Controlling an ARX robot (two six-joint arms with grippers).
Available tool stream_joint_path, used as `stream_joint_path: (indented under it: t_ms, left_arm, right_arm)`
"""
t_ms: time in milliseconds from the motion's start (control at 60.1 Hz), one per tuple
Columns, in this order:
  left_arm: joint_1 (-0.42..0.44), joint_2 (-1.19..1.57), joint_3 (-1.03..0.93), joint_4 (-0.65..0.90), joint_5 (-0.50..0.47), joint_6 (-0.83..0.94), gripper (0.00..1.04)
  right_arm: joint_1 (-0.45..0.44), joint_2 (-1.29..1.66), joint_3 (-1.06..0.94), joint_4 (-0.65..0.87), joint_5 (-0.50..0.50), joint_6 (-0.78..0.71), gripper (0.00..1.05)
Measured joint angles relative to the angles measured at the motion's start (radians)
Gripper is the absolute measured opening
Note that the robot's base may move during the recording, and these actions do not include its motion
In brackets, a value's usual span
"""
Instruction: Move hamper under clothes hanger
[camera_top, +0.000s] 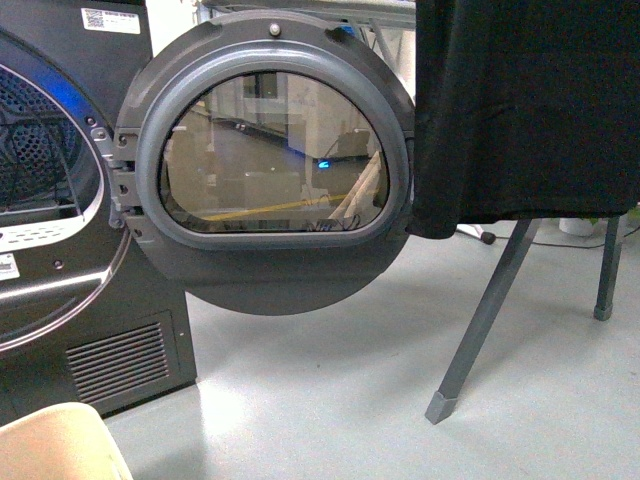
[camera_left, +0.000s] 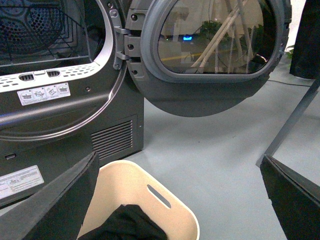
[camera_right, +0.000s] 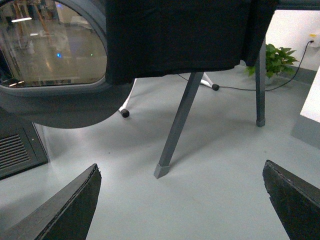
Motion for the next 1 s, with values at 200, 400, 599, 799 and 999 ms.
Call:
stream_joint_path:
  t_ms: [200, 400, 599, 799, 999]
  left_arm:
    - [0.000, 0.000, 0.000, 0.000, -0.004, 0.000, 0.98]
    - [0.000, 0.000, 0.000, 0.000, -0.005, 0.000, 0.98]
    - [0.000, -0.001, 0.000, 0.000, -0.005, 0.000, 0.98]
    - [0.002, -0.003, 0.000, 0.000, -0.008, 0.000, 0.98]
    - [0.002, -0.003, 0.000, 0.000, -0.005, 0.000, 0.98]
  right_arm:
    - [0.000, 0.000, 0.000, 0.000, 0.000, 0.000, 0.97]
    - [0.000, 0.000, 0.000, 0.000, -0.004, 0.000, 0.97]
    - [0.000, 0.000, 0.000, 0.000, -0.004, 0.000, 0.97]
    - [0.001, 0.000, 0.000, 0.000, -0.009, 0.000, 0.97]
    - [0.000, 0.000, 0.000, 0.000, -0.004, 0.000, 0.97]
